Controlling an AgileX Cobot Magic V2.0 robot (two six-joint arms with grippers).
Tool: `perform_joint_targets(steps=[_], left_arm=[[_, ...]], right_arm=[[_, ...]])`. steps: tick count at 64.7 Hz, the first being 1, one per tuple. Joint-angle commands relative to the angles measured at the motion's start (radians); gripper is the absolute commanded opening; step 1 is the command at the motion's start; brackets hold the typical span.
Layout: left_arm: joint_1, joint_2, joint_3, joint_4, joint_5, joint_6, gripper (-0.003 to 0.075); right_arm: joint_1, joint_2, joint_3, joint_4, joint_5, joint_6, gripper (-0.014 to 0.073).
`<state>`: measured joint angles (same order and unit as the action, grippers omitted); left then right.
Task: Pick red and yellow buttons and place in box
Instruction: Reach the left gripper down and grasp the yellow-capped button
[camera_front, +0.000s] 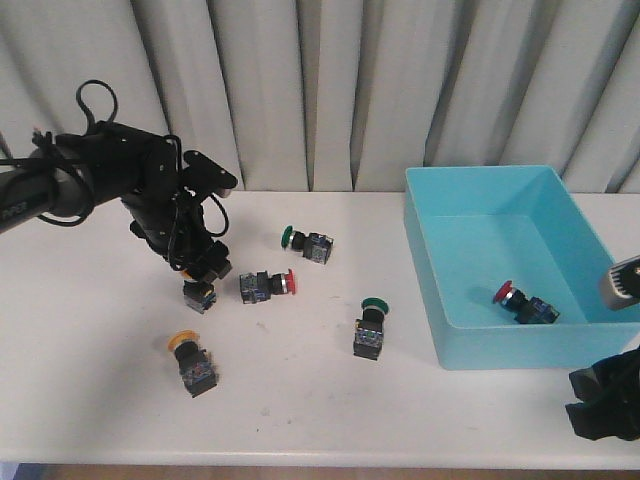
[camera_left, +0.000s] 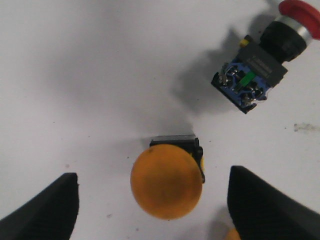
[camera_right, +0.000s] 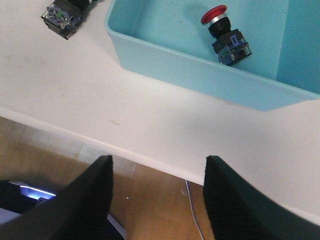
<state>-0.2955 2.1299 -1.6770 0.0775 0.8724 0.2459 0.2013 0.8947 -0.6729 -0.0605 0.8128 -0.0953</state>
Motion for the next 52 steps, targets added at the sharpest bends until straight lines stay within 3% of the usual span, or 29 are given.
perform_joint_targets(steps=[1,19,42,52], left_arm=[[0.0,-0.008,-0.074,0.002,0.004,0.0,0.0586],[0.0,0.047,-0.116,-0.007,0.024,0.0,0.0541],[0.0,0.047,-0.119,-0.04,0.025,0.0,0.0263],[0.0,0.047,-0.119,-0.039,0.029,0.0,0.0176]], right_arm=[[0.001,-0.01,-0.025,-0.011,-0.044,-0.004,0.0412],[0.001,-0.01,-0.025,-0.011,-0.044,-0.004,0.0412],[0.001,-0.01,-0.025,-0.011,-0.044,-0.004,0.0412],[0.001,-0.01,-0.025,-0.011,-0.044,-0.004,0.0412]])
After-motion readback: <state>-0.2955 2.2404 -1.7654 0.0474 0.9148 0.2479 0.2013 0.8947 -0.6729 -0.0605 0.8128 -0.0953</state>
